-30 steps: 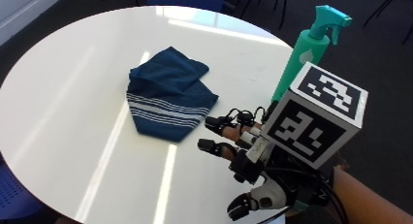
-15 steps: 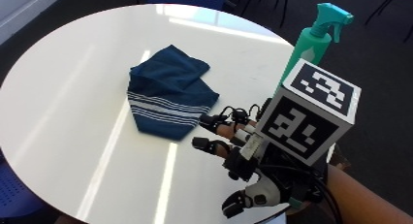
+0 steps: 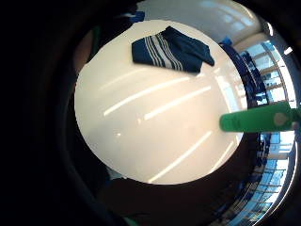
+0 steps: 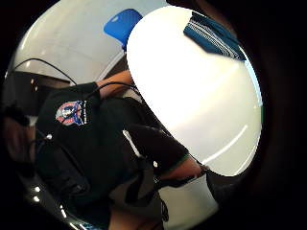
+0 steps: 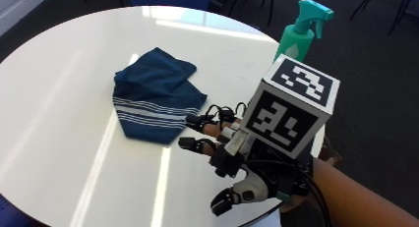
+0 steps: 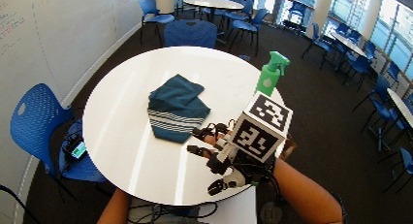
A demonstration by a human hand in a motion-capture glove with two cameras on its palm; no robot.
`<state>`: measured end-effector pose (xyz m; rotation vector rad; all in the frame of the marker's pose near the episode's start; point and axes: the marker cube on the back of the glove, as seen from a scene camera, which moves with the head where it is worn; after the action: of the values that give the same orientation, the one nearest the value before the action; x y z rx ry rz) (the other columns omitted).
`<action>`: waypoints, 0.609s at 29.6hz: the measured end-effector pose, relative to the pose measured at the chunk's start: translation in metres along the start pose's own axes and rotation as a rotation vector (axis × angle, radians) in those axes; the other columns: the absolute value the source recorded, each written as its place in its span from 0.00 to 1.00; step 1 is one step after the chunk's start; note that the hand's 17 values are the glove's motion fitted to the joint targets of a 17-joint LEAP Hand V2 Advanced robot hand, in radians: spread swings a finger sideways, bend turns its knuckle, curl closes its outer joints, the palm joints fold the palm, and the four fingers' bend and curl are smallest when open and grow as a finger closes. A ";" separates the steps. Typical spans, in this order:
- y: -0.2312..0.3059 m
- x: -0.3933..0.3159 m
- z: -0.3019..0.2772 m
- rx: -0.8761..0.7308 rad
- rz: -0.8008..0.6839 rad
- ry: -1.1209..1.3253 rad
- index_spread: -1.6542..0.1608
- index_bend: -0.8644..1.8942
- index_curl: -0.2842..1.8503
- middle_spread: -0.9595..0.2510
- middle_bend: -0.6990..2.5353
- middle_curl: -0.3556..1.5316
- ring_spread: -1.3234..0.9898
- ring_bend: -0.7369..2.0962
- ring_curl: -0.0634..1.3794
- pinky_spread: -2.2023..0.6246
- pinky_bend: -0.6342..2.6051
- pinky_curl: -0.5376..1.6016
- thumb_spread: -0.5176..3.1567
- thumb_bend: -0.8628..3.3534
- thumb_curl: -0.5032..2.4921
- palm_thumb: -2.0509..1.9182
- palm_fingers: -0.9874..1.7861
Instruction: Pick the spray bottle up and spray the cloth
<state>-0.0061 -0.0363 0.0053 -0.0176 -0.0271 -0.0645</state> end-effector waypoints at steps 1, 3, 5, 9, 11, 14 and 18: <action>-0.002 -0.001 0.001 -0.003 -0.005 -0.002 0.63 0.37 0.25 0.69 0.27 0.32 0.53 0.39 0.20 0.84 0.28 0.38 0.42 0.20 0.25 0.59 0.46; -0.007 -0.002 0.004 -0.008 -0.015 -0.008 0.63 0.37 0.25 0.68 0.27 0.32 0.53 0.39 0.21 0.84 0.28 0.38 0.42 0.20 0.25 0.59 0.46; -0.010 -0.002 0.005 -0.012 -0.021 -0.015 0.63 0.37 0.25 0.68 0.27 0.32 0.53 0.39 0.21 0.84 0.28 0.38 0.42 0.20 0.25 0.59 0.46; -0.011 -0.003 0.007 -0.016 -0.024 -0.020 0.63 0.37 0.25 0.68 0.27 0.32 0.53 0.39 0.21 0.85 0.28 0.38 0.42 0.20 0.25 0.59 0.46; -0.012 -0.003 0.008 -0.016 -0.024 -0.020 0.63 0.37 0.26 0.68 0.27 0.33 0.53 0.39 0.22 0.85 0.28 0.39 0.42 0.20 0.25 0.59 0.47; -0.012 -0.005 0.011 -0.015 -0.023 -0.023 0.63 0.37 0.26 0.68 0.27 0.33 0.53 0.39 0.22 0.85 0.27 0.39 0.42 0.20 0.25 0.59 0.47; -0.016 -0.010 0.018 -0.009 -0.021 -0.046 0.63 0.37 0.26 0.68 0.27 0.33 0.53 0.39 0.22 0.85 0.27 0.39 0.42 0.20 0.26 0.59 0.46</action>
<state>-0.0179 -0.0517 0.0236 -0.0275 -0.0729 -0.0855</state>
